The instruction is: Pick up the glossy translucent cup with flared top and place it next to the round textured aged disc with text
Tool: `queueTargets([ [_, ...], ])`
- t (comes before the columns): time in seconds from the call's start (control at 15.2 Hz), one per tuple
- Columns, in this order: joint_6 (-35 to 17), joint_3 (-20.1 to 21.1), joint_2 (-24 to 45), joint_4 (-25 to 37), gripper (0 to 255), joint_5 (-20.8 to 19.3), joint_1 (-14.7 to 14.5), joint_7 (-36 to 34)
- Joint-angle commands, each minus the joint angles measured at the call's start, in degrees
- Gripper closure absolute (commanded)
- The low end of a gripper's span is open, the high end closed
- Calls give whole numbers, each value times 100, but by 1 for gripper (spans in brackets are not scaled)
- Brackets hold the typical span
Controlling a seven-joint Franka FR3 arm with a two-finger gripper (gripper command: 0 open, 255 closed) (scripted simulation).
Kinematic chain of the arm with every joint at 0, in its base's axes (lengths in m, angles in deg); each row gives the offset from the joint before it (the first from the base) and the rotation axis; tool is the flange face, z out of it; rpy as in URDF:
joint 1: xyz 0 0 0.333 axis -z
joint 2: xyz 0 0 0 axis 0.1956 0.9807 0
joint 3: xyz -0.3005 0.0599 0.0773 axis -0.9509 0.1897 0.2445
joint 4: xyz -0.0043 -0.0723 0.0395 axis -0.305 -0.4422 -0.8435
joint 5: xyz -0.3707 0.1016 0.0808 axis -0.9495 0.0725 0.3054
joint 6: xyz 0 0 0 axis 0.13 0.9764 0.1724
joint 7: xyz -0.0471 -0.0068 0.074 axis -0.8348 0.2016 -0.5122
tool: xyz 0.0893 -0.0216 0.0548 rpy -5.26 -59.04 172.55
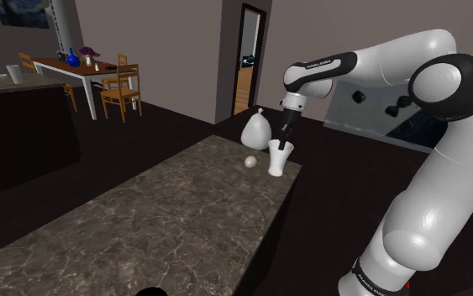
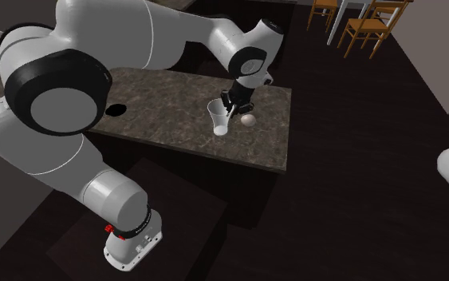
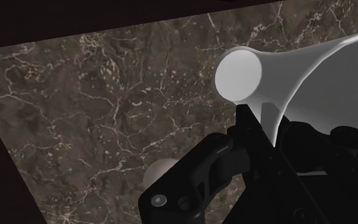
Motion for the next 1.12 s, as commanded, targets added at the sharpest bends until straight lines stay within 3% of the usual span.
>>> queueTargets([
  [0.0,149,0,-37,117,255,-22,2,-37],
  [1.06,1325,6,-169,1203,255,-94,-1,-311],
])
